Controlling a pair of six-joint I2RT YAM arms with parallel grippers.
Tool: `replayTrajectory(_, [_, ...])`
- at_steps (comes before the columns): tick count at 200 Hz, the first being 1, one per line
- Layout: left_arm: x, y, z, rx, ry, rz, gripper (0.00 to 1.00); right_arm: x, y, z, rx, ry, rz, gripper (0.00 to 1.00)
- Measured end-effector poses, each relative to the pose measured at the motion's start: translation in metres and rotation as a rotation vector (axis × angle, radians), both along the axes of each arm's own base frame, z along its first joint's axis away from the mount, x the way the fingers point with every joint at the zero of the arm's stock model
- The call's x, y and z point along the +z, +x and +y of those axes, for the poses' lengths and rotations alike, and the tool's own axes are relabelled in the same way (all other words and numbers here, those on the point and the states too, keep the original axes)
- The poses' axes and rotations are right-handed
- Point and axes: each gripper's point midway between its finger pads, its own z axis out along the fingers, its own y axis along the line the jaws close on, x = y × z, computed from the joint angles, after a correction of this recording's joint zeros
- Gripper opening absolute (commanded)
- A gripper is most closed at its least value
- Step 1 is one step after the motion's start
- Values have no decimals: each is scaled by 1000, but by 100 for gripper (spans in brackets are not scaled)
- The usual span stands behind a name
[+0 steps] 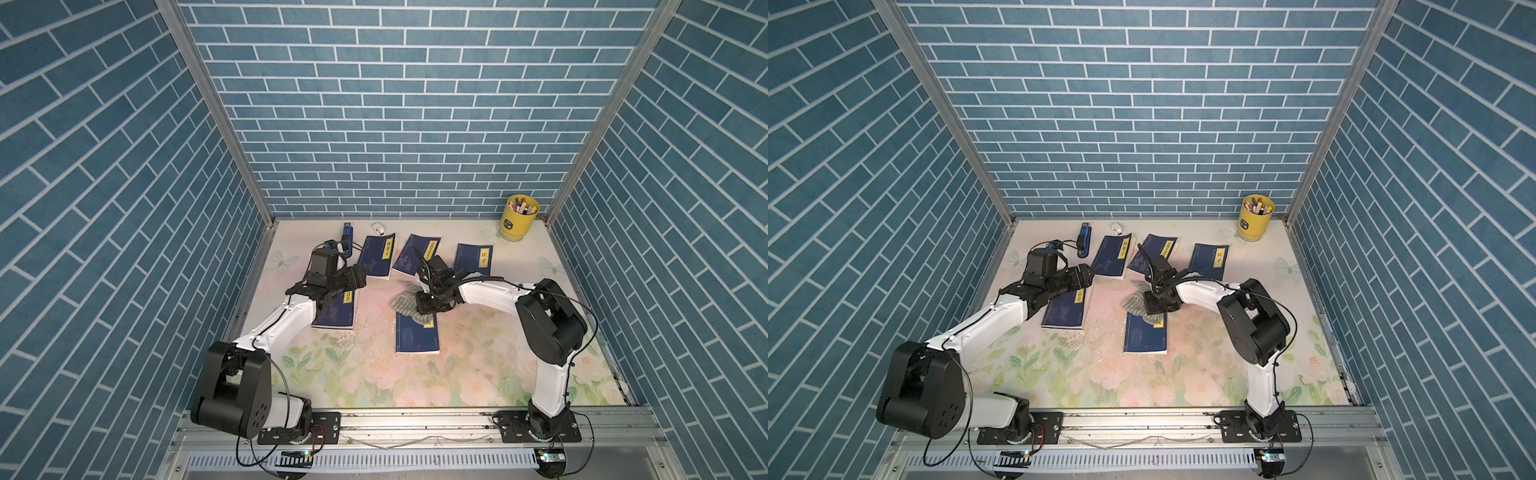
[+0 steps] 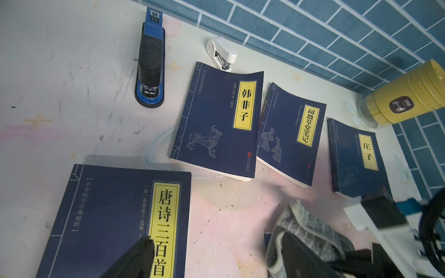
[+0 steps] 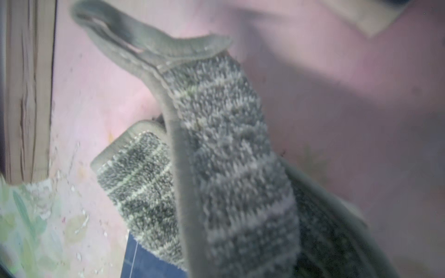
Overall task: Wipe the cover of the book
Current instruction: Wipe the dirt from the cover of the book.
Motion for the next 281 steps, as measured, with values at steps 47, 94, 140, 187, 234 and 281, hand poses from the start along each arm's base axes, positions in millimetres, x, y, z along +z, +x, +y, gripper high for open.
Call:
replayTrajectory(47, [7,0,5,17,-3,-18,88,-2,-29,10,92,-38,-36,0])
replayTrajectory(94, [7,1,8,36,-2,-18,88,-5,-119,12,235,-46,-17,0])
replayTrajectory(140, [7,2,12,50,-1,-18,88,-4,-117,13,216,-27,21,0])
replayTrajectory(187, [6,0,15,57,-3,-18,91,0,-34,29,119,13,3,0])
replayTrajectory(234, [9,-3,17,63,-8,-31,95,1,2,47,155,-16,-42,0])
replayTrajectory(281, [9,-3,19,70,-5,-38,98,-2,-28,41,207,-55,-58,0])
